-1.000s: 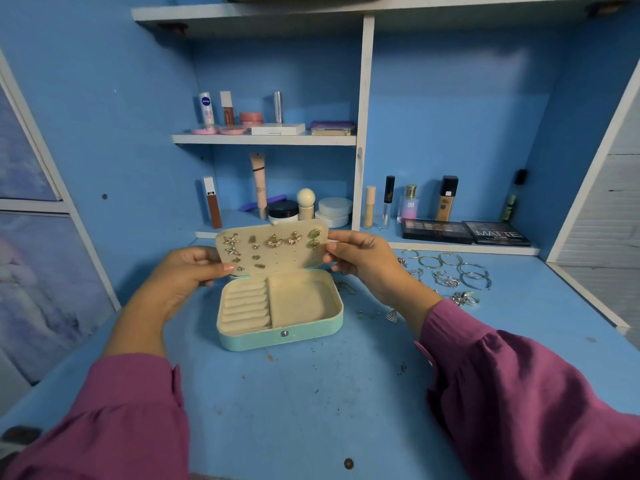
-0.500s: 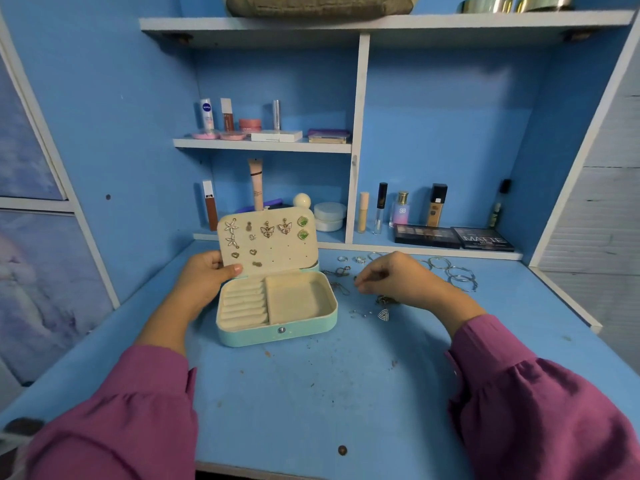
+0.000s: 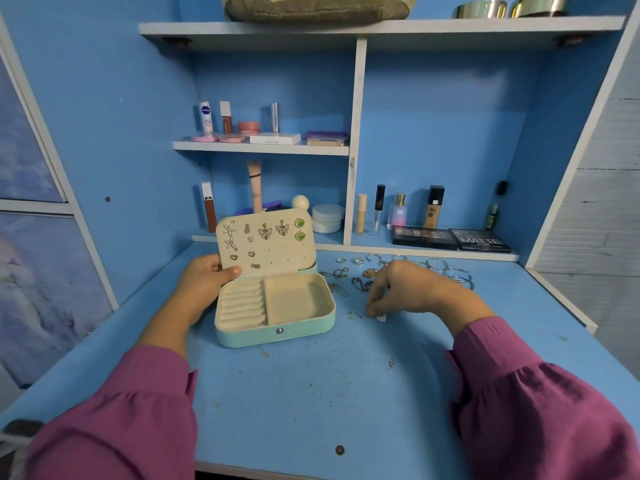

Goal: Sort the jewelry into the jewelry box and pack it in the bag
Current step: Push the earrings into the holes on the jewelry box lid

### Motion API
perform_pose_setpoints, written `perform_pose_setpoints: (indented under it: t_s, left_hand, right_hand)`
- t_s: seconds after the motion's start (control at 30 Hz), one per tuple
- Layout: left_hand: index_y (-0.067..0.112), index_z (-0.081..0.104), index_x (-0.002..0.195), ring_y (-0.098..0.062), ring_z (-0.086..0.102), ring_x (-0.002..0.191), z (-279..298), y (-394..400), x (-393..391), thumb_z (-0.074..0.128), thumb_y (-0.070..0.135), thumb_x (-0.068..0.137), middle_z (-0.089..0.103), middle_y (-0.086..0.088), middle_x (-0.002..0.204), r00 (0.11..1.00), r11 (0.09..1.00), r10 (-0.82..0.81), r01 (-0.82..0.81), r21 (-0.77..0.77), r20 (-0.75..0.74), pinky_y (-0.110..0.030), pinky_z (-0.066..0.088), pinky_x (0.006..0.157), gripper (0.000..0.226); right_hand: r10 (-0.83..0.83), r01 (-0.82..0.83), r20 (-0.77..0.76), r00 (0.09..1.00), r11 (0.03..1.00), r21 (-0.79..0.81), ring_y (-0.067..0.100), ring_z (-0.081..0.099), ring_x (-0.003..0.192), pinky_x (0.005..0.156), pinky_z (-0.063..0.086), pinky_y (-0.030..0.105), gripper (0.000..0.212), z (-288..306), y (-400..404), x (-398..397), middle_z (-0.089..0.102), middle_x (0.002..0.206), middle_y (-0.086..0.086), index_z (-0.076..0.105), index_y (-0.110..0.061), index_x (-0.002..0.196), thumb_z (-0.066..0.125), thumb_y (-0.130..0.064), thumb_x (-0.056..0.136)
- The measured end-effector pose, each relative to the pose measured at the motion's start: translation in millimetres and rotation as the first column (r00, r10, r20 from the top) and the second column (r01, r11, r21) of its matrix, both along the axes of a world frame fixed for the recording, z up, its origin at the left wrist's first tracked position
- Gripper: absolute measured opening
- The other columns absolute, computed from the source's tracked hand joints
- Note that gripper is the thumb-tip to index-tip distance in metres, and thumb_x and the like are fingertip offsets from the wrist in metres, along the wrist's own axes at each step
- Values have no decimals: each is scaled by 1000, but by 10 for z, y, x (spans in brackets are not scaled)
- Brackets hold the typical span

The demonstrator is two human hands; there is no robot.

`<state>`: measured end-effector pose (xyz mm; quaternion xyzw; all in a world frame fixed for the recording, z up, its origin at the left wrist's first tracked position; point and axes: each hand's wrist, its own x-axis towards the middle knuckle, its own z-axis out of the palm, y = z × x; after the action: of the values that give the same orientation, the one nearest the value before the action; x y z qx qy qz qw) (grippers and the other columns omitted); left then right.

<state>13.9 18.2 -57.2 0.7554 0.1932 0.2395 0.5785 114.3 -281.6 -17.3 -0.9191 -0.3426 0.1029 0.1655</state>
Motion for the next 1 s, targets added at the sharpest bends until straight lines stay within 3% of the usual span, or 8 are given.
perform_pose_setpoints:
  t_s: [0.13,0.27,0.53,0.63,0.7,0.8,1.0]
  left_hand:
    - [1,63,115,-6,65,70,3,9,-10,58,-3,89,67,-11,105,1000,1000,-4,4,-14,1,-17,49,62,27]
    - [3,65,112,0,66,65,-3,17,-17,60,-2,88,69,1,90,1000,999,-9,9,-33,-1,-15,50,58,25]
    - [6,67,109,-5,68,70,2,32,-28,61,-2,87,70,3,89,999,996,-28,29,-84,17,-17,51,61,24]
    - [9,68,101,-5,69,68,5,59,-36,62,-3,86,72,3,87,999,990,-45,49,-133,31,-20,53,64,19]
    - [10,69,97,-7,70,69,9,73,-36,63,-1,86,72,0,90,998,988,-52,57,-146,33,-21,52,65,17]
    - [10,69,94,-5,68,62,20,73,-30,63,0,86,73,3,81,998,985,-52,57,-161,36,-15,50,54,15]
    - [9,69,94,-1,65,56,42,86,-26,62,-2,86,73,7,74,996,980,-77,84,-181,49,-10,45,48,15]
  right_hand:
    - [6,-6,4,1000,1000,-8,5,61,81,78,55,32,6,1,9,-16,68,83,-16,77,-29,79,77,-29,74]
    - [12,-11,15,1000,1000,-18,7,62,84,79,56,34,6,-20,34,-5,68,85,-15,77,-29,80,77,-30,74]
    - [37,-38,63,997,999,12,9,61,81,69,52,24,4,-71,72,-16,68,89,-10,70,-22,83,67,-24,80]
    - [31,-46,128,991,993,113,0,52,68,58,38,13,3,-95,105,-34,62,84,-13,66,-24,81,64,-22,83]
    - [-1,-38,153,988,968,250,-1,49,64,61,39,16,5,-125,156,-41,59,80,-13,66,-21,80,64,-20,84]
    - [-88,15,151,985,904,428,0,46,60,55,34,14,8,-179,283,-64,56,74,-15,64,-22,77,62,-19,84]
    - [-189,101,80,979,782,615,4,48,62,55,36,21,8,-240,635,-50,53,72,-15,60,-22,80,60,-21,87]
